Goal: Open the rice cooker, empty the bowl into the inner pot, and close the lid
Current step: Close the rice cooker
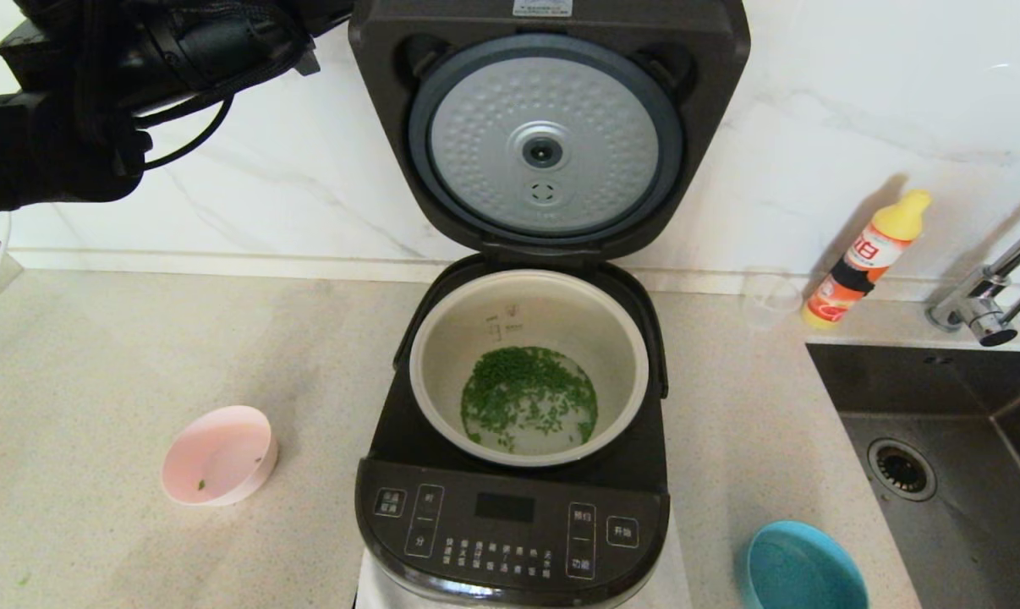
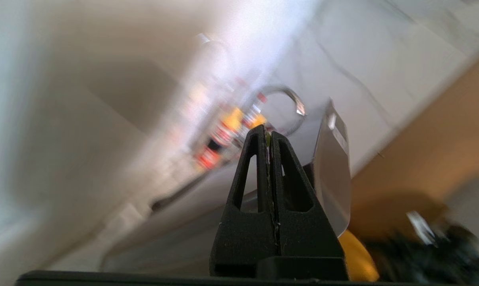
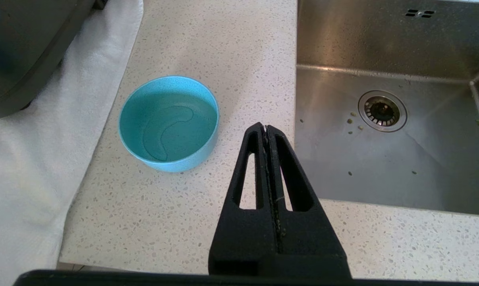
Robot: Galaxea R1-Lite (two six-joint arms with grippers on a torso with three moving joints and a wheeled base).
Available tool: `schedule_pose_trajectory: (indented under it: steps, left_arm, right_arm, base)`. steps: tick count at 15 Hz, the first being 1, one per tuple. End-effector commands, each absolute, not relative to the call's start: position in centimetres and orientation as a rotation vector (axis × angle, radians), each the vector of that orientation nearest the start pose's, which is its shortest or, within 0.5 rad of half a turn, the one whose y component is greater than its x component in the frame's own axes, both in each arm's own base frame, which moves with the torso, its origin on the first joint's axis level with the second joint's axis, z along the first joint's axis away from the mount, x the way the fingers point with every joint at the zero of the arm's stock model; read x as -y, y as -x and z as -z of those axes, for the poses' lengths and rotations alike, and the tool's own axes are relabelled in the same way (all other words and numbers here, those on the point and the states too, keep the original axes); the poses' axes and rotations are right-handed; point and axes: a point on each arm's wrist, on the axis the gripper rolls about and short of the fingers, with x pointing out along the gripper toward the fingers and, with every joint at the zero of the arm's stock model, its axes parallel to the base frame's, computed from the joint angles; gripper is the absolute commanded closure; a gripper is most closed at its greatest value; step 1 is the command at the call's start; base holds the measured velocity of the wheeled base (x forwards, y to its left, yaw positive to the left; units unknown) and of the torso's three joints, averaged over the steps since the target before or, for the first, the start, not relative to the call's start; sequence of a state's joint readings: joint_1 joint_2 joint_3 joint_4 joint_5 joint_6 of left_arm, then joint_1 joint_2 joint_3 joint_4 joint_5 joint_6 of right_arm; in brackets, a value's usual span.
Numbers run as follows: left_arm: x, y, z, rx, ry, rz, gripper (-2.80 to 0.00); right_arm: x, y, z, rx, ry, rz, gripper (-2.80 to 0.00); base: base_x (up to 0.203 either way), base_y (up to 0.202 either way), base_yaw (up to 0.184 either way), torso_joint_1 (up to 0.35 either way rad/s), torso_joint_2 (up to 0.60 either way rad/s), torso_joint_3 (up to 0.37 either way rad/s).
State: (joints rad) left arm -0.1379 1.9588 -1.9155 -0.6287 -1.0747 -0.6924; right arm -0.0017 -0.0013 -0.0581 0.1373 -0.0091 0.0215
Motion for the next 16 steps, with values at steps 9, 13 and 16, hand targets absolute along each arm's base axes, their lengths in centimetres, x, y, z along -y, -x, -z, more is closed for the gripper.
schedule_pose_trajectory:
  steps: [9,13,16]
  left_arm:
    - [6.1,-32.7,-38.1,-0.145,0.338,1.477,0.00]
    - [6.1,-32.7,-35.4,-0.239,0.399,1.467,0.00]
    - [6.4,-33.1,-32.7,-0.319,0.457,1.449,0.00]
  right_arm:
    - [0.0,2.8,-7.7,-0.080,-0.021,0.012,0.00]
    - [0.0,2.8,-7.7,-0.080,-0.021,0.012,0.00]
    - [0.0,2.8,-7.7,-0.080,-0.021,0.012,0.00]
  base:
    - [0.000,0.000,0.000,0.000,0.00,0.000]
    - [0.000,0.000,0.000,0.000,0.00,0.000]
    - [0.000,0.000,0.000,0.000,0.00,0.000]
